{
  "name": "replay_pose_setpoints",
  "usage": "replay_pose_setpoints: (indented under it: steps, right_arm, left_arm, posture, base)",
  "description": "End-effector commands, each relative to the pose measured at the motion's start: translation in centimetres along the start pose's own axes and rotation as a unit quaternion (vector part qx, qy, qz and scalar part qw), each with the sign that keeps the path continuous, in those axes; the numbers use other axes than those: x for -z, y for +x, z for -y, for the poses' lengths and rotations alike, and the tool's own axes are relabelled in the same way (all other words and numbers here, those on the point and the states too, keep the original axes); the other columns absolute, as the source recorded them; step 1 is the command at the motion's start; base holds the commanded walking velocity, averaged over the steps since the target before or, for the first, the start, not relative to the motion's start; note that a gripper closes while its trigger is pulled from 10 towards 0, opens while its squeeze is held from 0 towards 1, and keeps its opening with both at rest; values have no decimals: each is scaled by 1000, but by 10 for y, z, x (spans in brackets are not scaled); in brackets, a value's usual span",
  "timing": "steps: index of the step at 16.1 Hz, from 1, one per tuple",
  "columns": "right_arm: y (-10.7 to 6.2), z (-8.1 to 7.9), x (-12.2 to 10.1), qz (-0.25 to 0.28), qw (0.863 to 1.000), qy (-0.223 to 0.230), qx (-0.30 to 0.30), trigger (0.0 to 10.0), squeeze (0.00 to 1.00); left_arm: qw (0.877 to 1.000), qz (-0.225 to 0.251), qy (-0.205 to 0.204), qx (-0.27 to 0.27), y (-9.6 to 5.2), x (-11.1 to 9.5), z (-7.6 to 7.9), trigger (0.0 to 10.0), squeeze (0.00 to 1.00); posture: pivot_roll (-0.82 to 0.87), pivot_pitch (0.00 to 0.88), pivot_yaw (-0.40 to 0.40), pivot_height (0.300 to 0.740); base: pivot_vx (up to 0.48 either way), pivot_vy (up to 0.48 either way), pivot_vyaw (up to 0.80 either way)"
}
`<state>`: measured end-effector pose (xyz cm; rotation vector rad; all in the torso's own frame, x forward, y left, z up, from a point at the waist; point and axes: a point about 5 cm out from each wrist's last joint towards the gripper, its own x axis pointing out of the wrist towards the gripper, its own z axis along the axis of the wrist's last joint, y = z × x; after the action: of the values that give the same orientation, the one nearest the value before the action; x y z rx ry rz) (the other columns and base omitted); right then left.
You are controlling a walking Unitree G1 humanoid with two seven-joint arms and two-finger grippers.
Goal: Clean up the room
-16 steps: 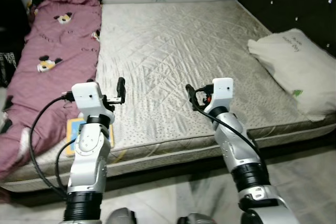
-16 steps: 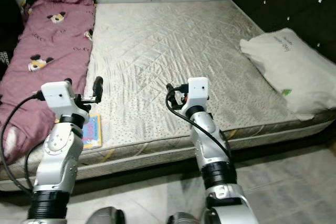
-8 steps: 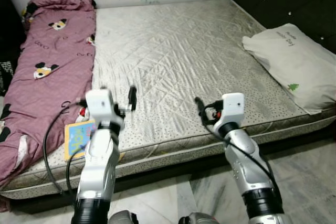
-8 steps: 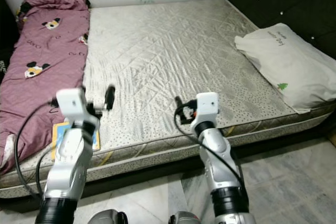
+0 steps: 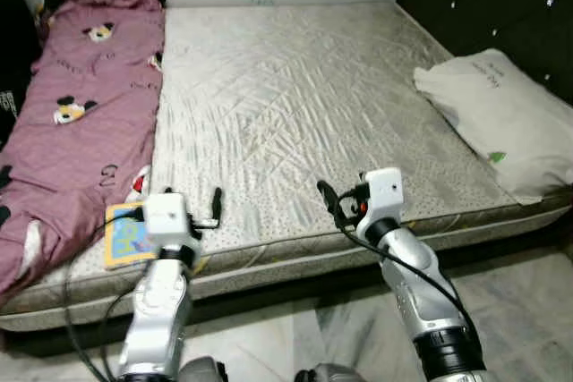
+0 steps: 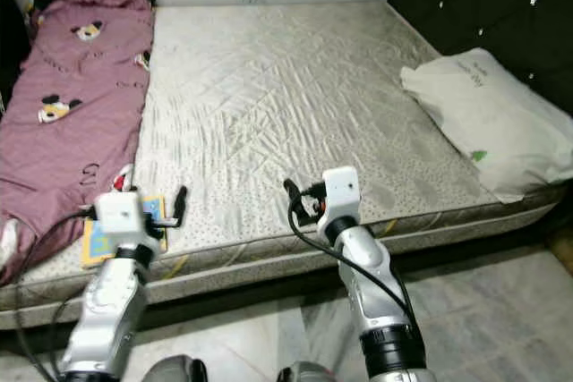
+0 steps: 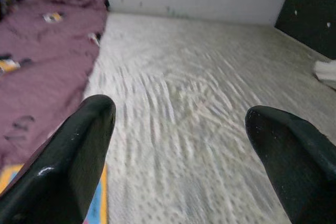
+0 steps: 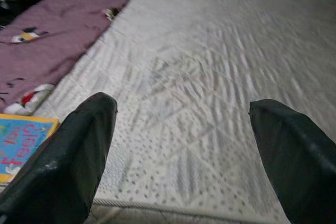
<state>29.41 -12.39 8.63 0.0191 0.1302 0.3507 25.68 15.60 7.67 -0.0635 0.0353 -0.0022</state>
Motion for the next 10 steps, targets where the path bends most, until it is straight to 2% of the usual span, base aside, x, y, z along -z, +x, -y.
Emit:
replay_pose_setpoints:
  steps: [1, 2, 3, 4, 5, 6, 7, 8, 9, 10]
  right_arm:
    - [13, 1, -13, 9, 1000, 10, -5, 10000, 0]
    - [18, 0, -15, 15, 999, 33, -8, 10000, 0]
    - [18, -2, -14, 23, 999, 43, -11, 10000, 0]
    - [15, 3, -13, 22, 999, 9, 27, 10000, 0]
    - [7, -1, -20, 34, 998, 56, 20, 10000, 0]
    - [1, -5, -21, 41, 999, 32, -3, 10000, 0]
    - [1, -4, -16, 36, 999, 18, 2, 10000, 0]
    - [3, -1, -15, 33, 998, 43, 25, 10000, 0]
    - [9, -5, -27, 56, 997, 43, 23, 10000, 0]
    - [11, -7, -29, 60, 997, 42, 21, 10000, 0]
  left_arm:
    - [999, 42, -6, 11, 16, -26, 4, 10000, 0]
    - [998, 62, -6, 19, 25, -33, 7, 10000, 0]
    - [997, 70, -5, 21, 26, -33, 8, 10000, 0]
    - [998, 59, 5, -6, 30, -29, 4, 10000, 0]
    - [998, 63, -29, 6, 26, -35, 10, 10000, 0]
    - [997, 63, -16, 31, 24, -34, 17, 10000, 0]
    - [998, 53, -10, 38, 28, -29, 19, 10000, 0]
    - [998, 55, -24, 30, 31, -31, 19, 10000, 0]
    - [997, 69, -20, 36, 35, -40, 21, 10000, 0]
    - [997, 71, -20, 36, 36, -42, 20, 10000, 0]
  posture:
    - [-93, 0, -56, 740]
    - [-111, 0, -42, 740]
    - [-111, 0, -42, 740]
    - [-143, 0, -15, 740]
    - [-145, 0, -8, 740]
    - [-144, 0, -2, 740]
    - [-140, 0, 11, 740]
    - [-134, 0, 14, 740]
    - [-122, 0, 16, 740]
    - [-120, 0, 15, 740]
  base:
    - [0, 0, 0]
    - [0, 0, 0]
    - [0, 0, 0]
    - [0, 0, 0]
    - [0, 0, 0]
    - [0, 0, 0]
    - [0, 0, 0]
    - [0, 0, 0]
    - [0, 0, 0]
    - [0, 0, 0]
